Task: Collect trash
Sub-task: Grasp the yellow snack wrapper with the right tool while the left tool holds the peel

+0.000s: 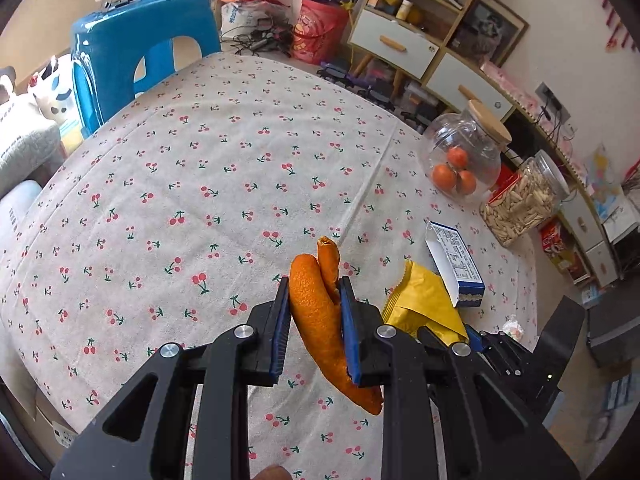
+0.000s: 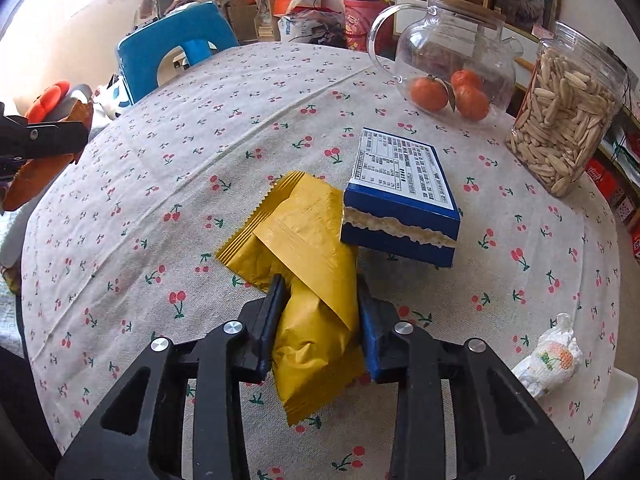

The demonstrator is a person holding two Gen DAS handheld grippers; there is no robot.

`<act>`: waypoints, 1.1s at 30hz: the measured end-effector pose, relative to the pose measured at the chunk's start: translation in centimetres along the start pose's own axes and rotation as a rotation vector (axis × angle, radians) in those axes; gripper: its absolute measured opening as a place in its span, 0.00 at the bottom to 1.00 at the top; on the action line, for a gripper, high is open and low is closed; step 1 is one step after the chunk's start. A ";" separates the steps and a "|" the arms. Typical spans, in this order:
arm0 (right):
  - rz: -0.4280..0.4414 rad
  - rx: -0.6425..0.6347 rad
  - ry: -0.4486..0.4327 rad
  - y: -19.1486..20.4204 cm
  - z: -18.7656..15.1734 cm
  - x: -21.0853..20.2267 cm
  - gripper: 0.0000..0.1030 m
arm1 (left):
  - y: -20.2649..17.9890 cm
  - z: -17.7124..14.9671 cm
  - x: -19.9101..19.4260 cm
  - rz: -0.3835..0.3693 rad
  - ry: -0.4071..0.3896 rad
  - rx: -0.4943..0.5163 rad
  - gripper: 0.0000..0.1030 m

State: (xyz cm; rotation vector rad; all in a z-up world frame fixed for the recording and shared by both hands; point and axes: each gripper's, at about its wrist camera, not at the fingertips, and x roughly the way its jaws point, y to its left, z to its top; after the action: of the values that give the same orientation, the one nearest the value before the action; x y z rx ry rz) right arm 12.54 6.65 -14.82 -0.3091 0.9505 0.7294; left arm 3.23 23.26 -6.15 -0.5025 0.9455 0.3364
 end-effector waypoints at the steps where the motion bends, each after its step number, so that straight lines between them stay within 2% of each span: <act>1: 0.006 0.010 -0.005 0.1 0.0 -0.2 0.25 | 0.1 0.0 -0.1 0.001 -0.002 -0.002 0.23; 6: 0.052 0.042 -0.057 0.7 0.2 -2.1 0.14 | 0.4 0.3 -0.7 0.003 -0.023 -0.012 0.23; 14: 0.057 0.070 -0.195 0.8 1.5 -5.8 0.14 | 0.5 0.6 -1.7 -0.002 -0.067 -0.020 0.23; 24: -0.024 0.118 -0.291 -1.0 1.3 -9.0 0.14 | -1.8 0.2 -2.4 -0.038 -0.100 -0.005 0.23; 33: -0.104 0.152 -0.341 -3.6 -0.5 -12.5 0.14 | -6.0 -1.2 -3.1 -0.068 -0.148 0.054 0.23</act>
State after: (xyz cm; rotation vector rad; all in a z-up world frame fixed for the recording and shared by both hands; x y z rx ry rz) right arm 10.06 -1.58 -5.09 -0.0950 0.6564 0.5873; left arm 3.64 17.42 -2.52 -0.4529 0.7902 0.2818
